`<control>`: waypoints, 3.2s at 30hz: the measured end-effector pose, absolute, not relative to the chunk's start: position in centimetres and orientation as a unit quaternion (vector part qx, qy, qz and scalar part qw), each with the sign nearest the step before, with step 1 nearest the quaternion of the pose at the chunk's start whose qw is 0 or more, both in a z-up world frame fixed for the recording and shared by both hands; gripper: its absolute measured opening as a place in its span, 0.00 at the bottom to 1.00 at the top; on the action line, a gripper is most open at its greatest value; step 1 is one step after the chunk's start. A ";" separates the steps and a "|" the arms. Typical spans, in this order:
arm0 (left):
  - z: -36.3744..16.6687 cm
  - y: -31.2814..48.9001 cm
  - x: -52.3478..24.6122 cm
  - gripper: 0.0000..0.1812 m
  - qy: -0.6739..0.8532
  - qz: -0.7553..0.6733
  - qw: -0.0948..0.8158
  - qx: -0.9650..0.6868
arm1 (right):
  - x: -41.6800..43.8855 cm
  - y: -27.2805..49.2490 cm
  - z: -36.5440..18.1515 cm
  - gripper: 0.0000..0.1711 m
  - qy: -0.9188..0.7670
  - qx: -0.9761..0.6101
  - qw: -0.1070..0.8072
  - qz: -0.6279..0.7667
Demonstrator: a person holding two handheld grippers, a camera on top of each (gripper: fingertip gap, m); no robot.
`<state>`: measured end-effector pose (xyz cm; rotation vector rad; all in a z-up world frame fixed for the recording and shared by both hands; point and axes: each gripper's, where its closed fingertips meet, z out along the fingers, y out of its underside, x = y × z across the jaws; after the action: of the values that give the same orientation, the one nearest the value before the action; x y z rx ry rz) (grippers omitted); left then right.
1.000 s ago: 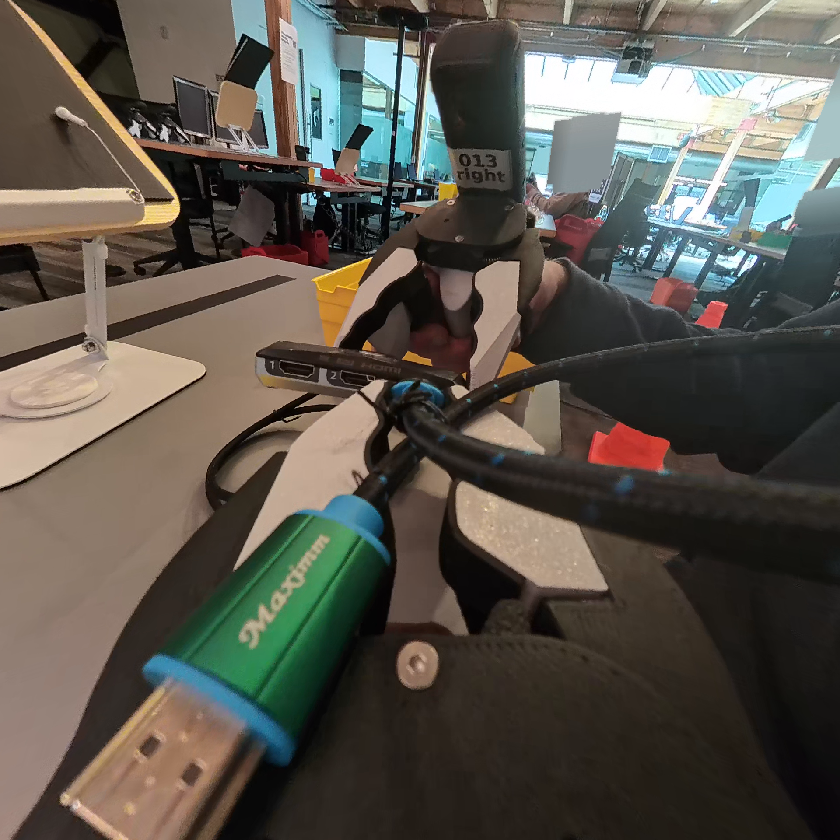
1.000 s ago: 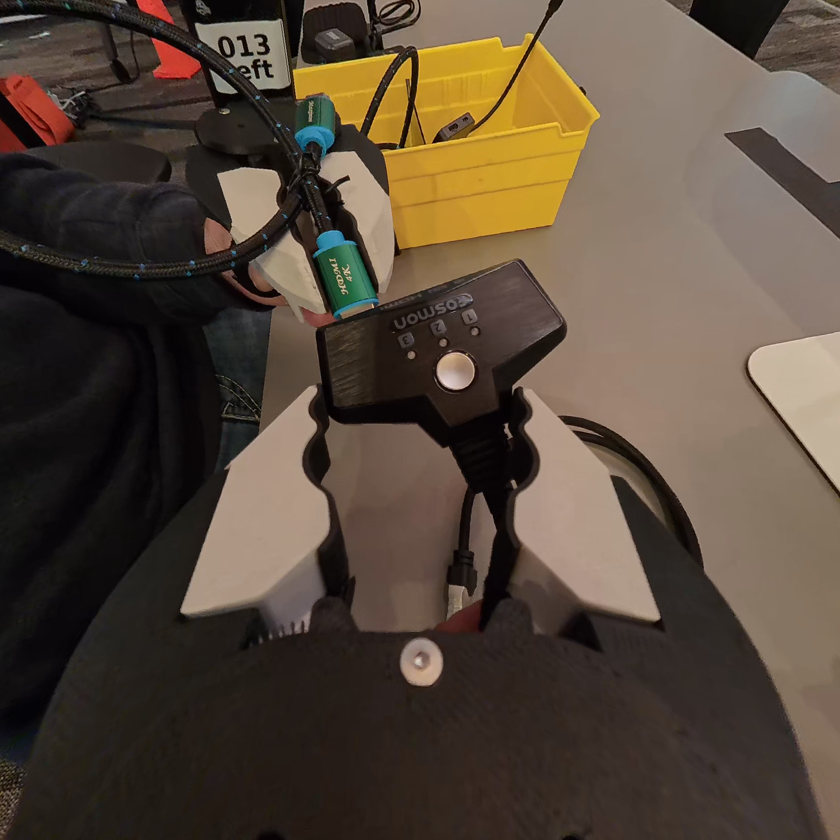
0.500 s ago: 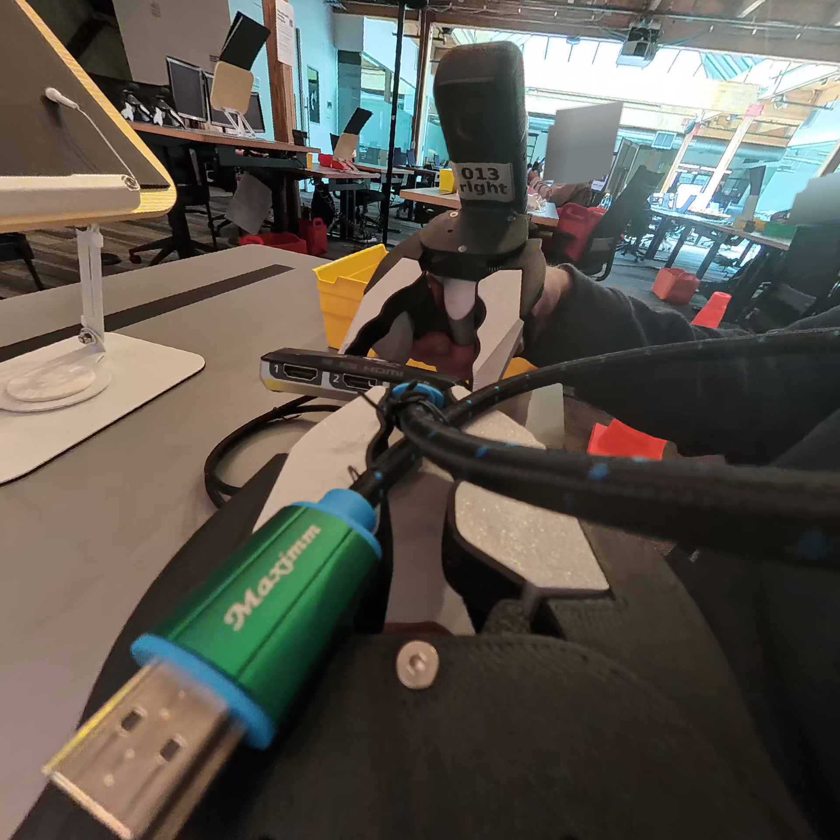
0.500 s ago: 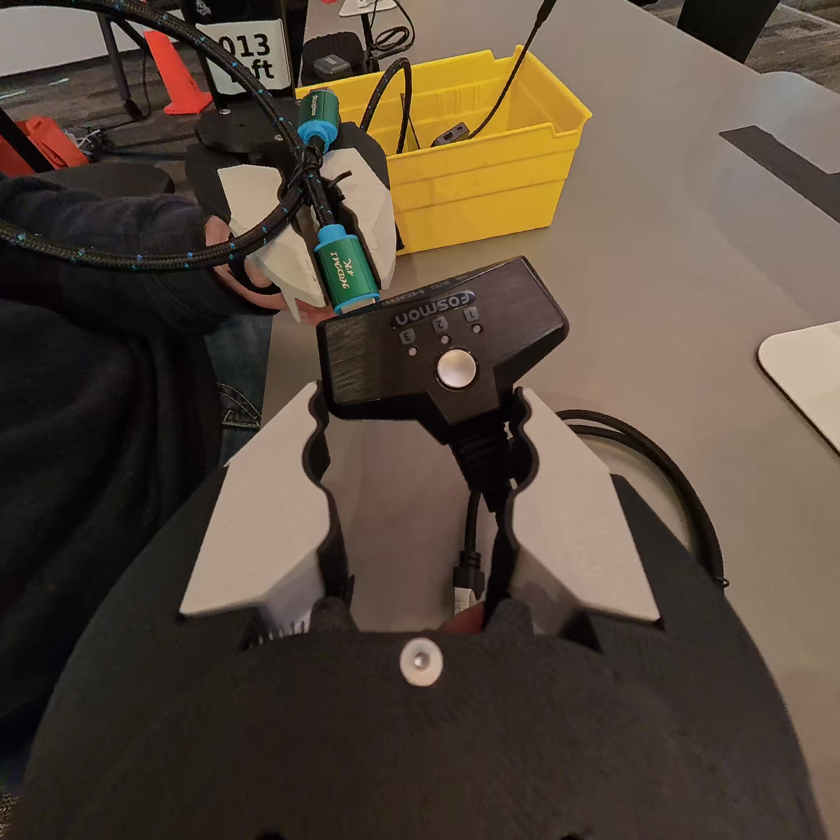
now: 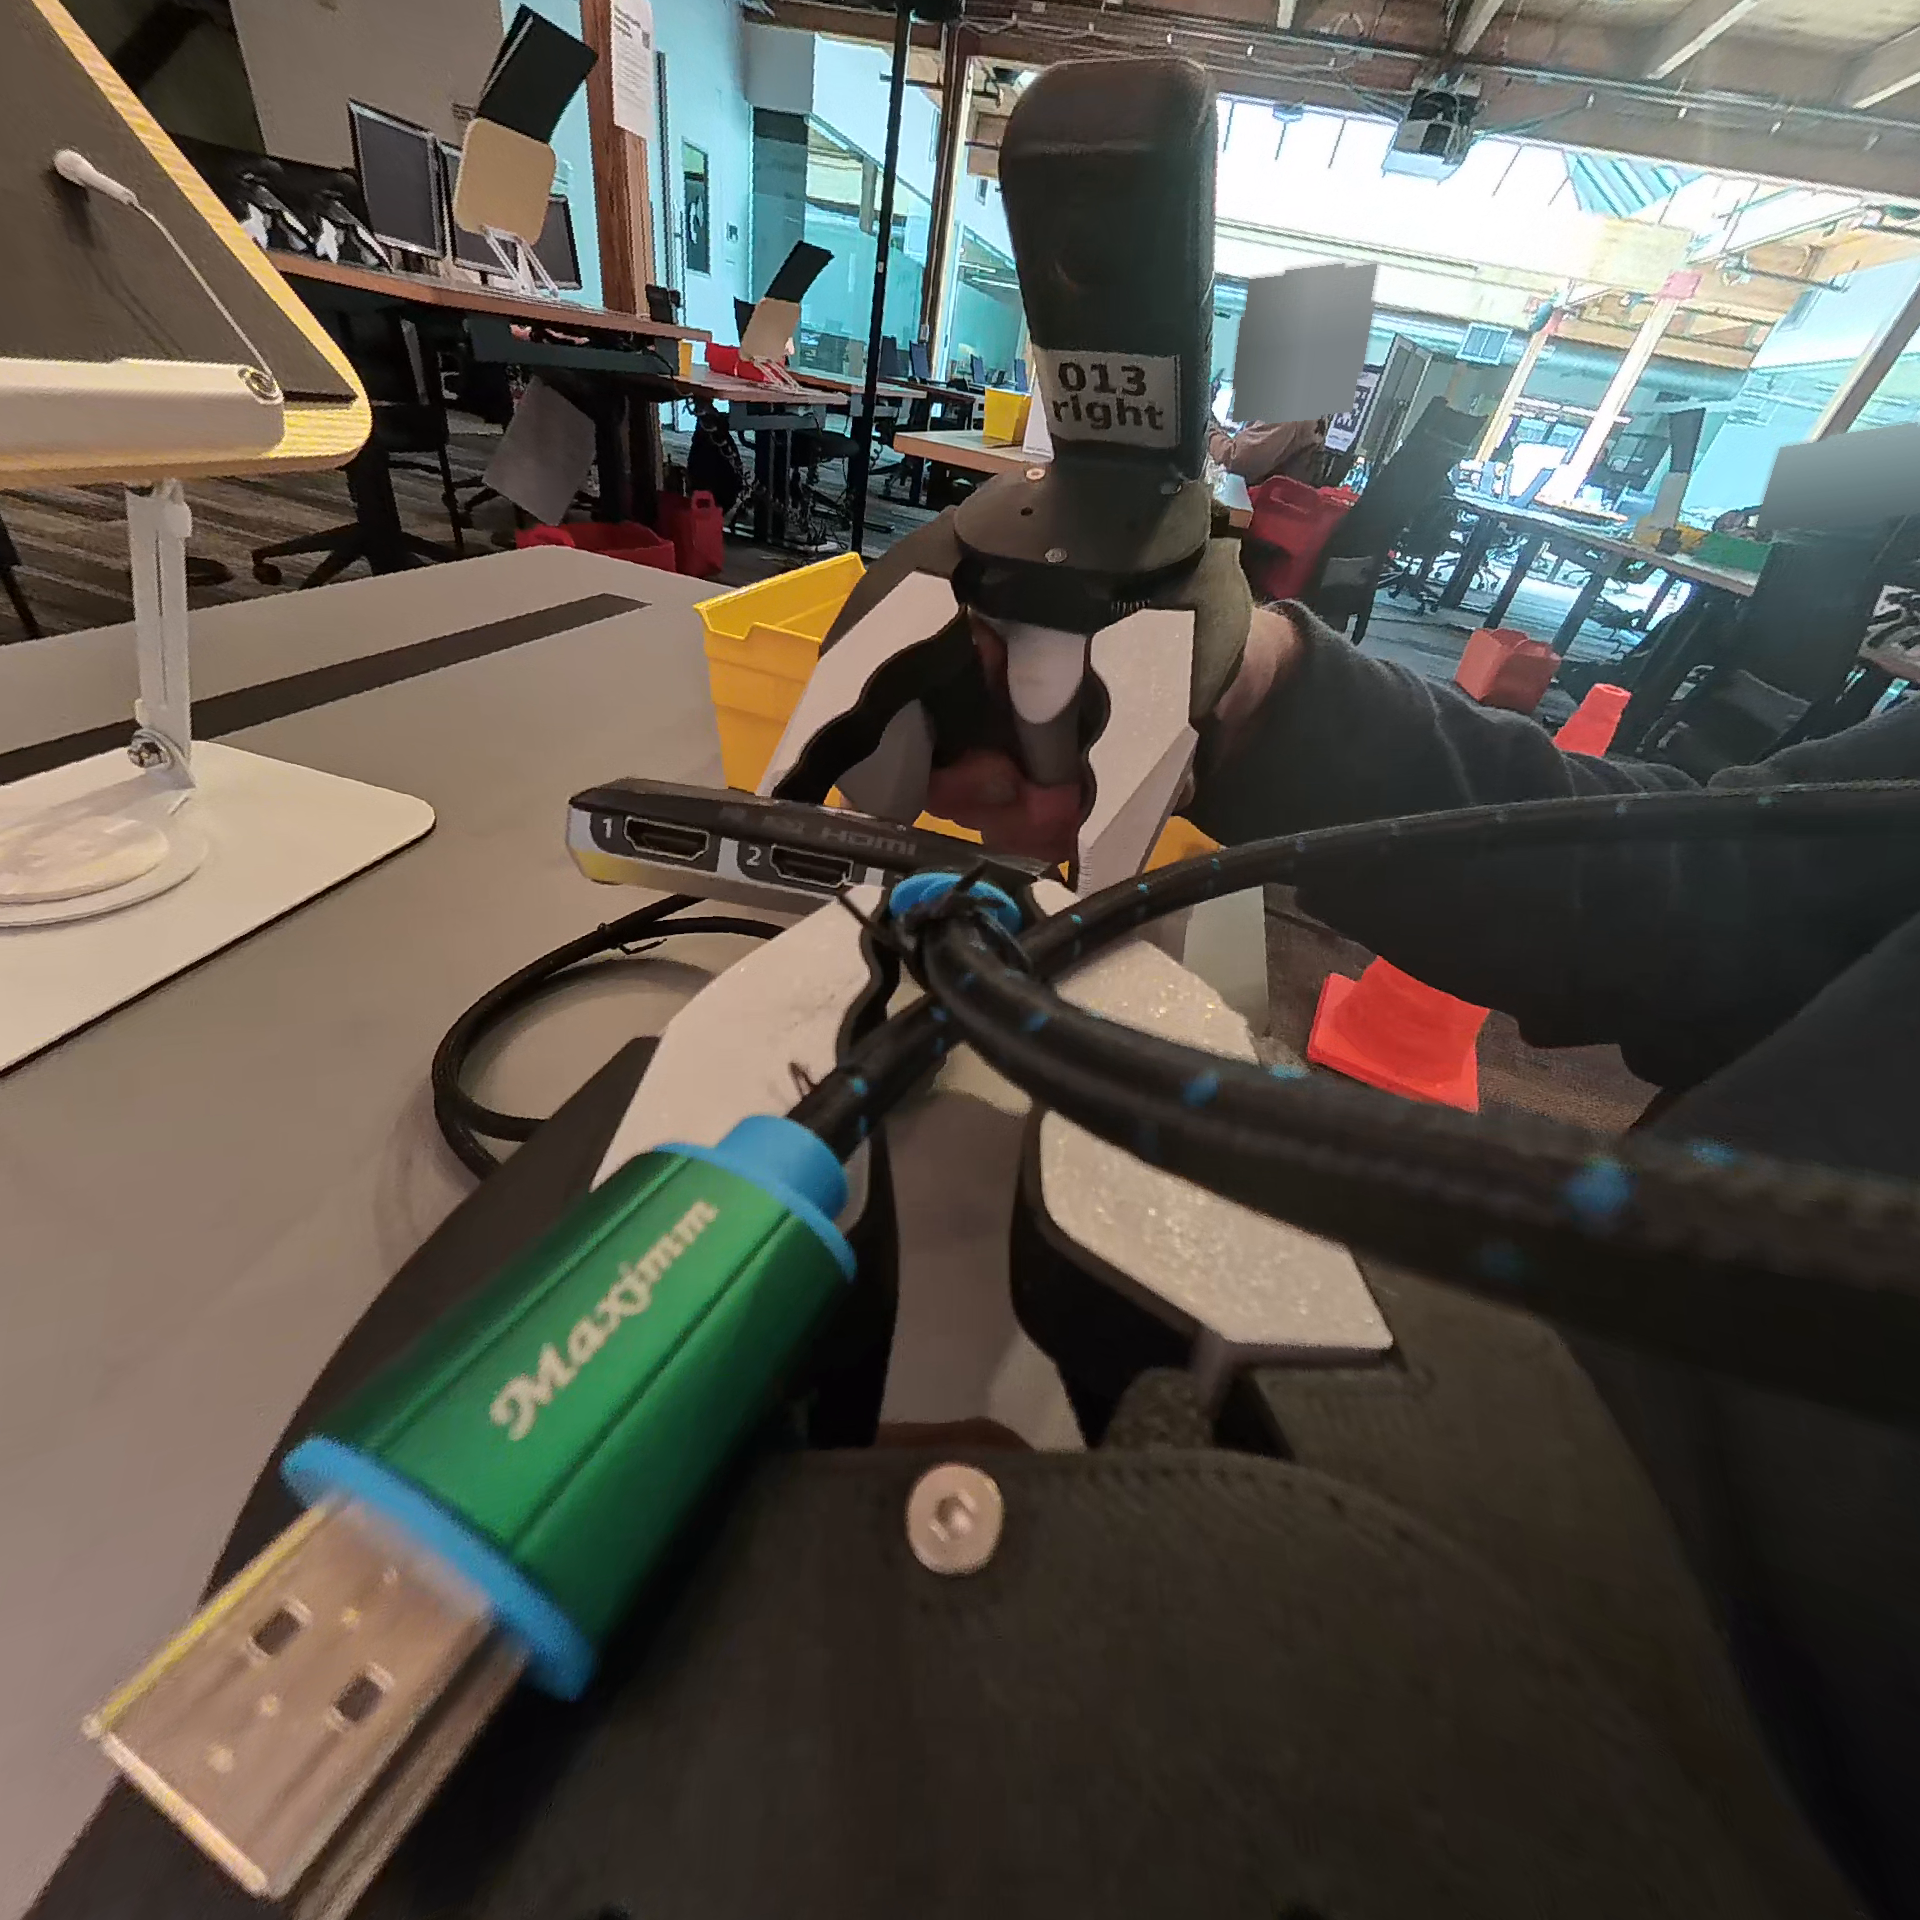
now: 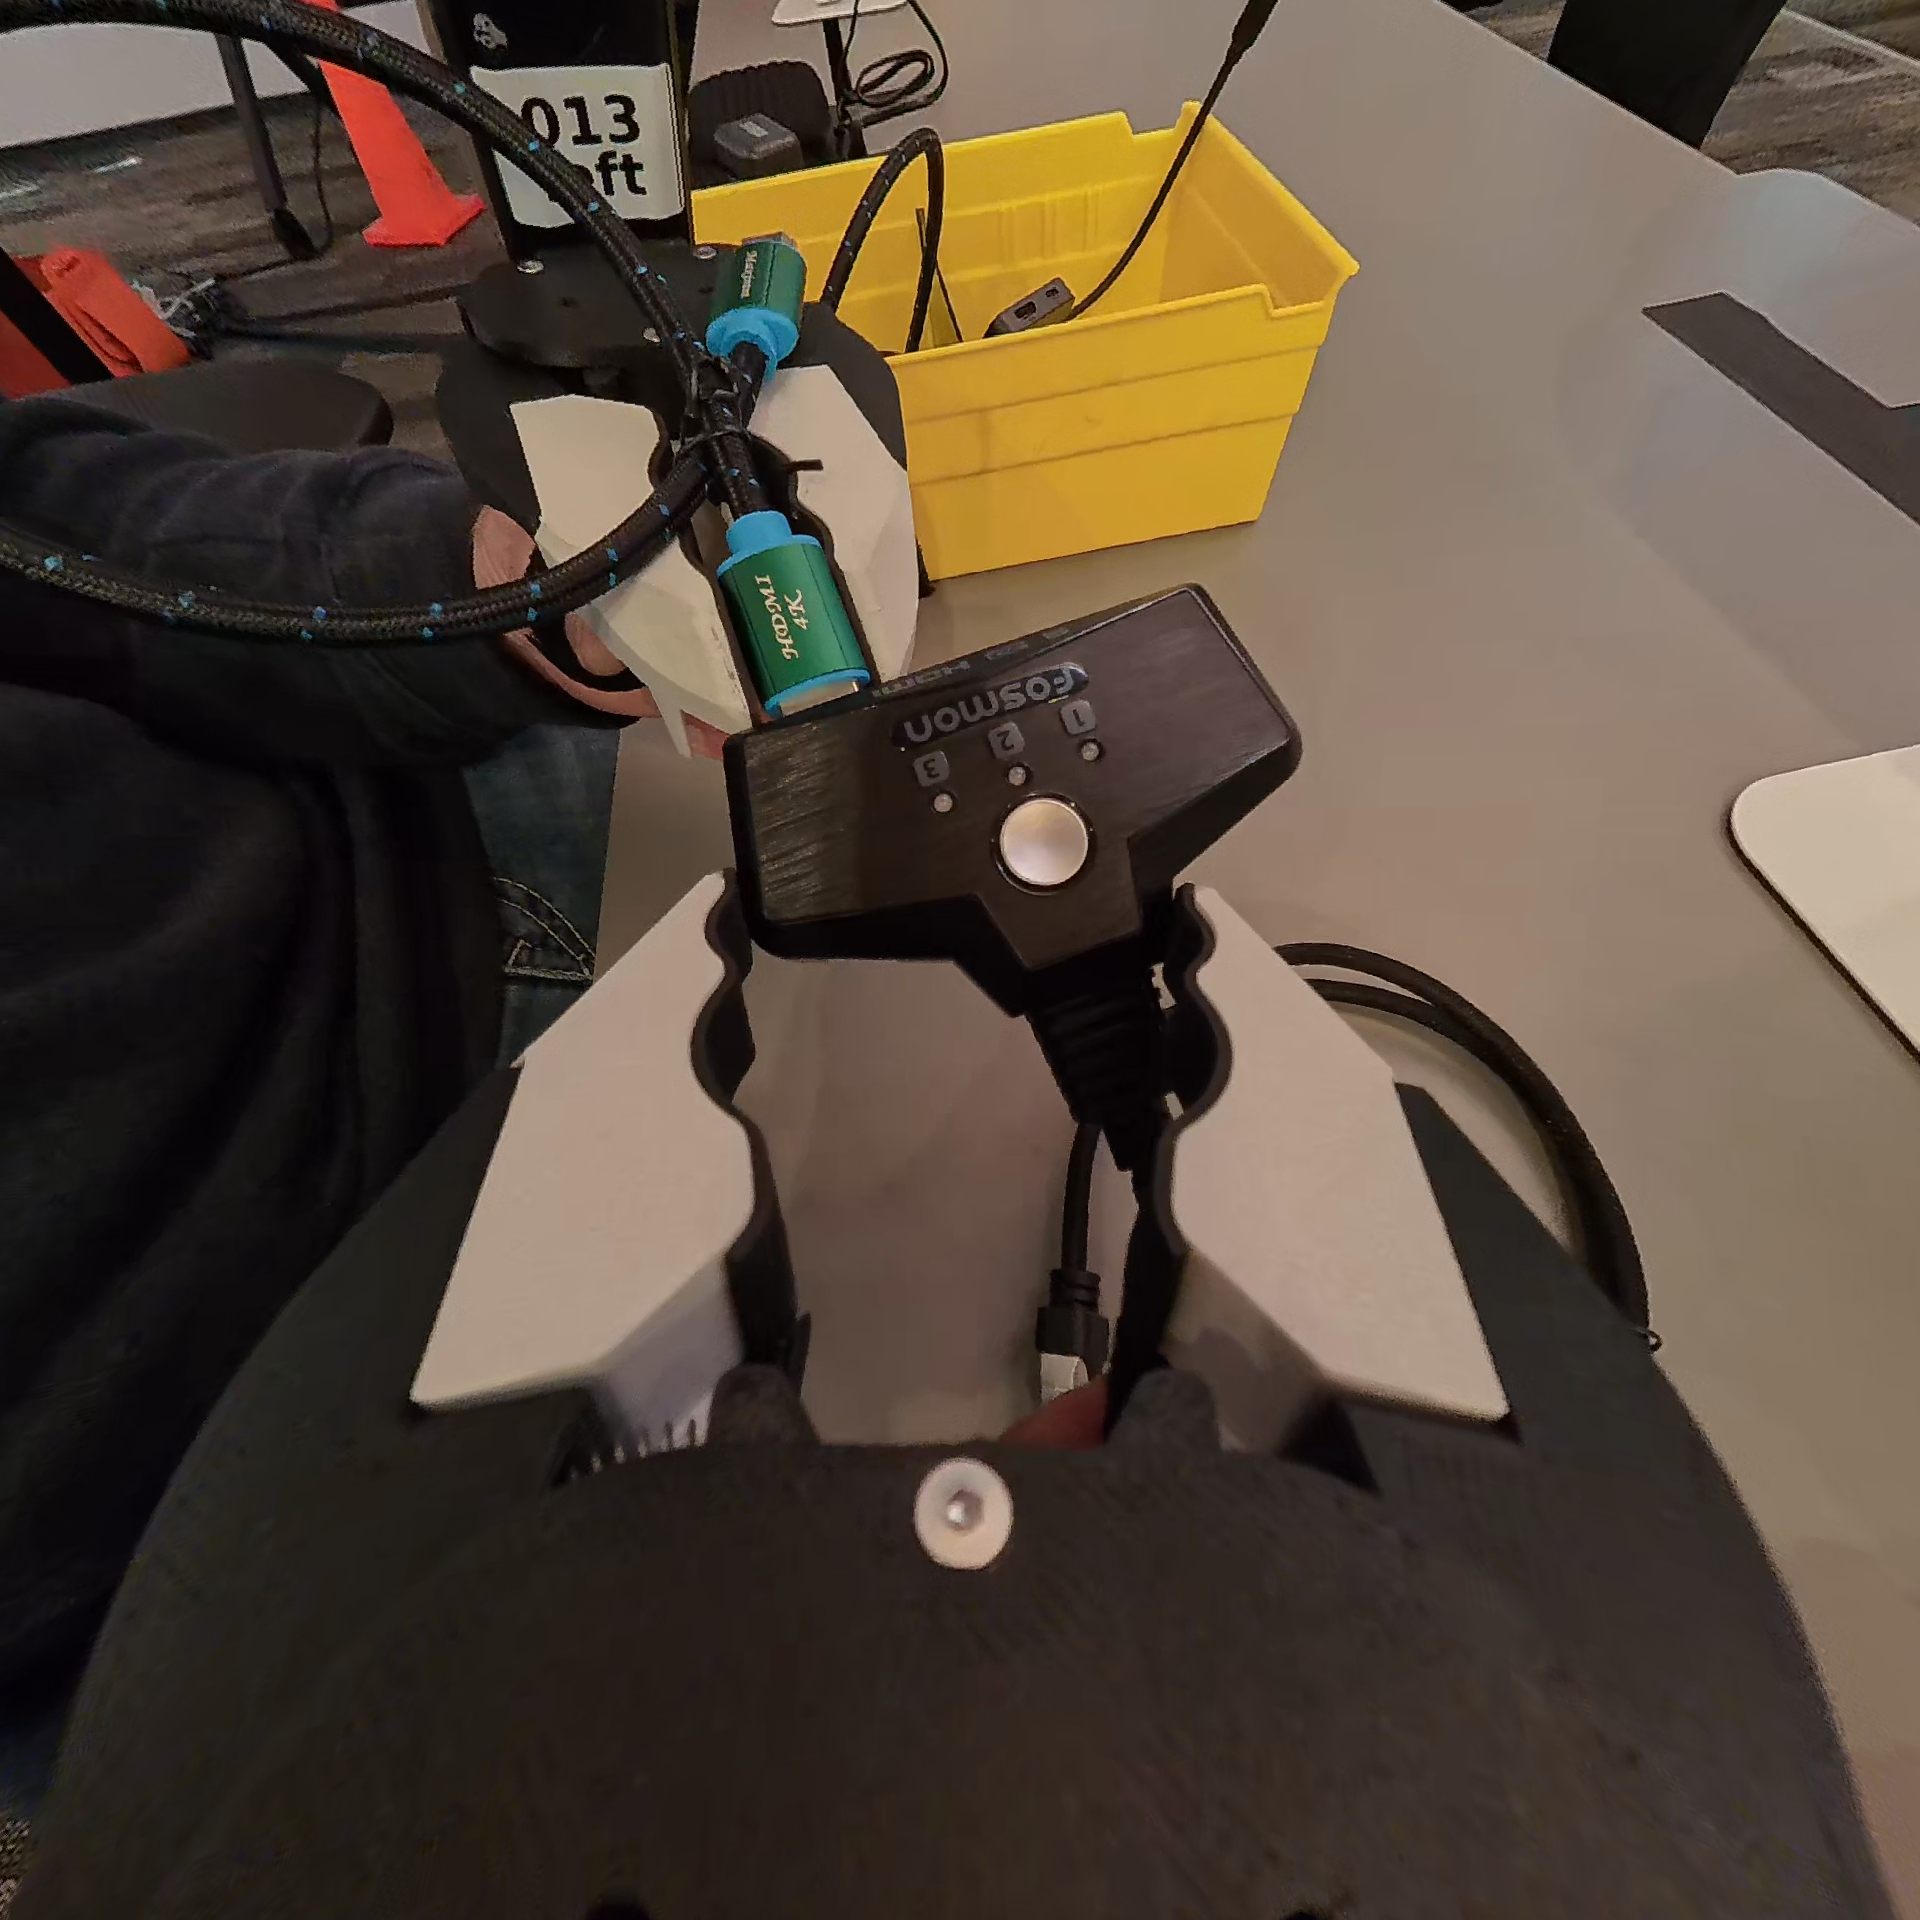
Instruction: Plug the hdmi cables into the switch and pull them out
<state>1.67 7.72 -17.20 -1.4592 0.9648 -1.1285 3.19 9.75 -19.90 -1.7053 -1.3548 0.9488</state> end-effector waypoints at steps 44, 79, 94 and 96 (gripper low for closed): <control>-24.0 14.1 -34.1 0.21 0.258 0.110 0.271 -0.921 | 6.7 16.7 -26.3 0.46 -0.385 -0.756 0.436 0.300; -10.7 15.9 -8.3 0.03 0.287 -0.077 0.606 -0.738 | 11.9 20.0 -25.9 0.46 -0.257 -0.776 0.506 0.275; -22.9 14.4 -5.8 0.05 0.310 -0.099 0.543 -0.774 | 12.8 20.5 -26.1 0.46 -0.245 -0.783 0.509 0.261; -23.8 13.4 -6.5 0.05 0.305 -0.111 0.523 -0.788 | 12.8 20.5 -26.1 0.46 -0.247 -0.782 0.509 0.260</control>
<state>-6.53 13.43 -23.85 -1.8859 0.7314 -0.2652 12.77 20.51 -26.11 -1.8844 -0.5941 0.6255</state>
